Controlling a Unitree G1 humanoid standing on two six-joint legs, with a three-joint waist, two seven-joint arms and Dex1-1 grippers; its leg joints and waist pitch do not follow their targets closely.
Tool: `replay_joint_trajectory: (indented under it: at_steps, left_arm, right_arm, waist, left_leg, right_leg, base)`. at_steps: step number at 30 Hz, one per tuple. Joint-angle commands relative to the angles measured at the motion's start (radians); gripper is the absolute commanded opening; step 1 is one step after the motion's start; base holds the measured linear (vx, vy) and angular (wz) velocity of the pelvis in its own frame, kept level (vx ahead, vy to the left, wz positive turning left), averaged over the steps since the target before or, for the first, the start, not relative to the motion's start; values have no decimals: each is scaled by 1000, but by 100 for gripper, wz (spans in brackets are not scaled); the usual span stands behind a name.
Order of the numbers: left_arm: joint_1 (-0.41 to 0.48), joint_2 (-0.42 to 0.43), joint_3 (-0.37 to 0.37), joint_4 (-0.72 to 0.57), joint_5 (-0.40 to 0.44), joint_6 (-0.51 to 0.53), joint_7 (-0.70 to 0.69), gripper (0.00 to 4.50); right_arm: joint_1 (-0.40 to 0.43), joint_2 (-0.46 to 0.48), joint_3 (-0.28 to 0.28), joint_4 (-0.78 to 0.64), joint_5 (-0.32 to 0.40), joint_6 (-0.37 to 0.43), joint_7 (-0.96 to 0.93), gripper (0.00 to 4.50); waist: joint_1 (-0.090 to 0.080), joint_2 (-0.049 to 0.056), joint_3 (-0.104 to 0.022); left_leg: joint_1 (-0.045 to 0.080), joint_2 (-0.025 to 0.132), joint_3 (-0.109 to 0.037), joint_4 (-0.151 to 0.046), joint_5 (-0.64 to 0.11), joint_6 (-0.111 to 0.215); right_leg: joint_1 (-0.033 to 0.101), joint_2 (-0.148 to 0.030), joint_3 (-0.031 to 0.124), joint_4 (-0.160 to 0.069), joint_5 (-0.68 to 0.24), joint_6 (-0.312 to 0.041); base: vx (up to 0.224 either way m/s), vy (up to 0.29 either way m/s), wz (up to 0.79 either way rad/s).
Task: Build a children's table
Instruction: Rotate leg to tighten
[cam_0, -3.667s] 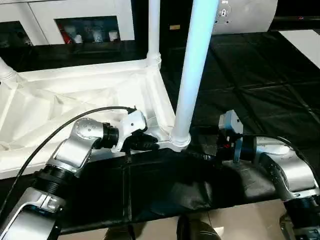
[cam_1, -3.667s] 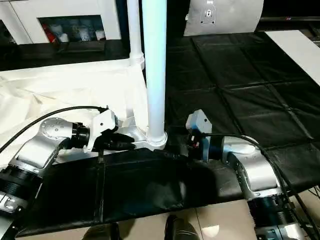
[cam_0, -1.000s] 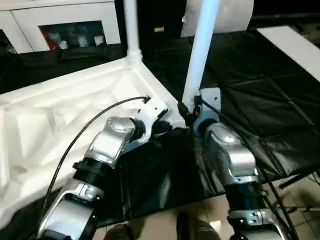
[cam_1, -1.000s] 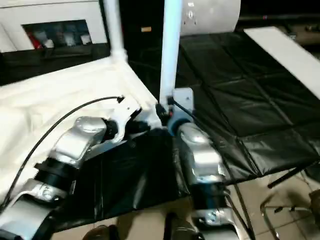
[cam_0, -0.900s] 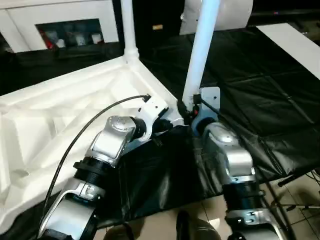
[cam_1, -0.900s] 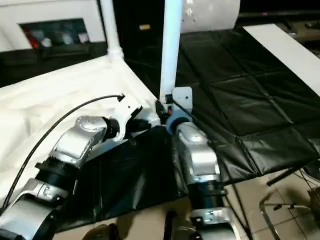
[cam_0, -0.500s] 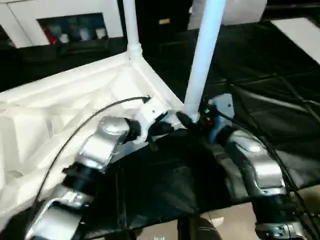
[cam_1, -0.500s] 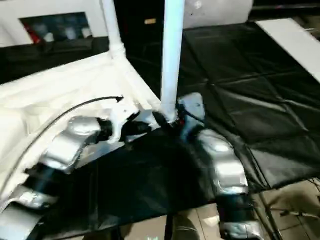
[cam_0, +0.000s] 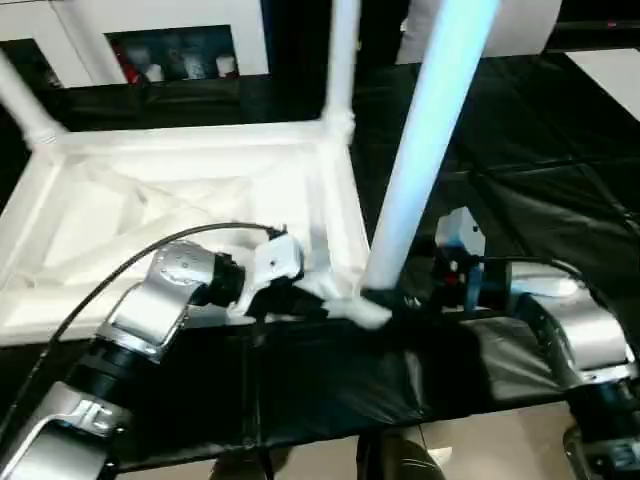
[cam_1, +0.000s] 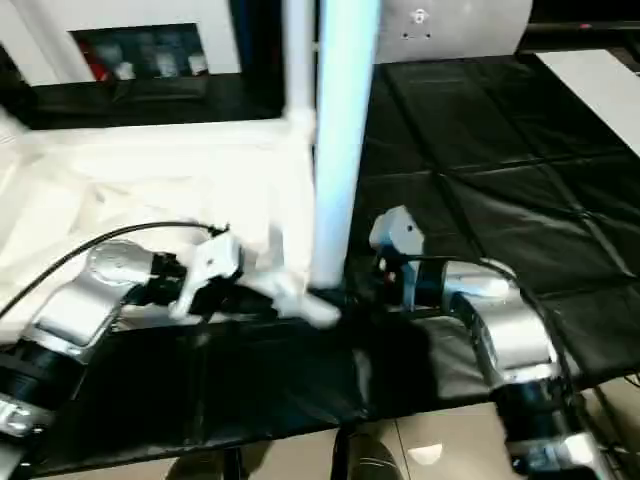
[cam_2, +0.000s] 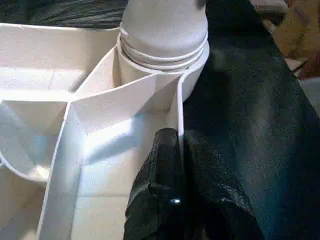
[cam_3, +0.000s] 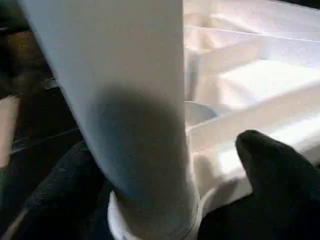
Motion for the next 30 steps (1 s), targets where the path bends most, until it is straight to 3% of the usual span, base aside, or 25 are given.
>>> replay_joint_trajectory:
  at_steps: [1, 3, 8, 15, 18, 26, 29, 30]
  left_arm:
    - [-9, 14, -44, 5, 0, -37, -74, 0]
    - [-16, 22, -55, 20, 10, -61, -86, 0]
    - [-24, 25, -59, 35, 10, -80, -101, 0]
    - [-28, 20, -59, 44, 5, -91, -105, 0]
    - [-28, 17, -60, 47, 3, -91, -104, 0]
    - [-25, 10, -54, 46, -7, -72, -95, 0]
    - [-23, 2, -44, 33, -8, -41, -63, 0]
    - [-24, -3, -36, 17, 4, 16, -18, 0]
  right_arm:
    - [-12, -15, 10, 28, 4, -33, 40, 381]
    - [-18, -20, 28, 48, -1, -56, 71, 357]
    - [-36, -19, 48, 58, 17, -44, 125, 313]
    - [-49, -9, 65, 74, 32, -45, 157, 269]
    - [-48, -11, 78, 72, 38, -26, 185, 230]
    - [-33, -24, 92, 50, 61, 32, 207, 201]
    - [-19, -14, 92, 20, 83, 88, 177, 200]
    - [-10, 8, 85, -6, 95, 137, 127, 200]
  waist:
    - [0, -12, -91]
    - [4, -13, -95]
    - [11, -21, -99]
    - [19, -22, -102]
    - [23, -23, -104]
    - [27, -26, -105]
    - [28, -25, -103]
    - [30, -21, -104]
  left_leg:
    - [2, 32, 1, -65, -97, 132]
    - [6, 34, 4, -63, -89, 130]
    - [0, 35, 4, -62, -67, 136]
    - [0, 35, 5, -61, -64, 128]
    - [2, 37, 6, -60, -57, 128]
    - [1, 36, 6, -60, -55, 126]
    - [1, 37, 6, -61, -53, 123]
    - [2, 37, 6, -60, -54, 120]
  right_leg:
    - [78, -58, 63, -57, -283, -209]
    - [75, -59, 65, -56, -278, -211]
    - [82, -60, 63, -49, -261, -213]
    - [81, -59, 63, -51, -277, -203]
    - [80, -59, 63, -48, -263, -207]
    - [81, -60, 63, -48, -260, -206]
    - [81, -58, 63, -48, -262, -203]
    - [81, -58, 63, -48, -261, -203]
  base:
    - [0, 0, 0]
    - [0, 0, 0]
    - [0, 0, 0]
    - [0, 0, 0]
    - [0, 0, 0]
    - [0, 0, 0]
    - [0, 0, 0]
    - [0, 0, 0]
